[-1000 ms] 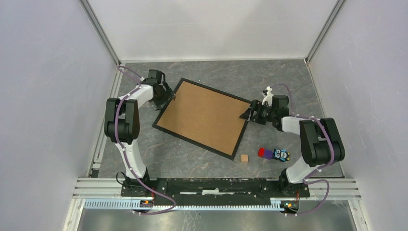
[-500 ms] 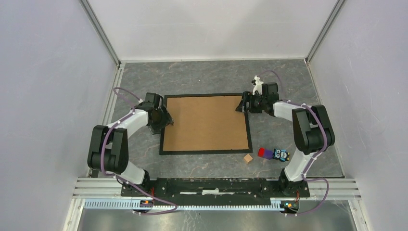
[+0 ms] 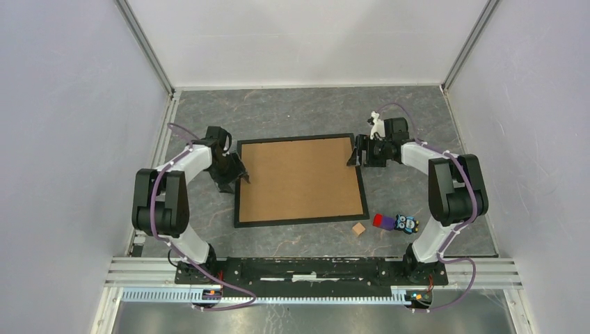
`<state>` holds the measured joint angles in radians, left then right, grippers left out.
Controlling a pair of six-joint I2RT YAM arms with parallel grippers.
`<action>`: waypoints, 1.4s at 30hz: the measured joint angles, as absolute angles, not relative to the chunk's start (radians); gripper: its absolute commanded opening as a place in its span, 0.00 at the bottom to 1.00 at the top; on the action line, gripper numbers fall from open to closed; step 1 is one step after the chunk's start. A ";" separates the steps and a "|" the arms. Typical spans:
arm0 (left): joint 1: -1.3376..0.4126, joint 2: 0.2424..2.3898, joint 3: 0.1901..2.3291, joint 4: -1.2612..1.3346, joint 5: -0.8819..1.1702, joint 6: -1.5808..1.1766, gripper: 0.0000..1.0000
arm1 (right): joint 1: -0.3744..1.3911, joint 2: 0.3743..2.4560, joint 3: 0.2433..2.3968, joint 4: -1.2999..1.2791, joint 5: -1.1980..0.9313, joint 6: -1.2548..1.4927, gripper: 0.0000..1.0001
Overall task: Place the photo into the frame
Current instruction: Install the photo frame at the center of the board.
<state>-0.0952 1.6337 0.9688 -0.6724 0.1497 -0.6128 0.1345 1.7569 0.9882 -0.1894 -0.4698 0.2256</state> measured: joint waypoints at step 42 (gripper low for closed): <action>-0.096 1.741 1.081 -0.788 0.073 -0.443 0.33 | 0.063 1.855 1.095 -0.208 -0.452 0.233 0.39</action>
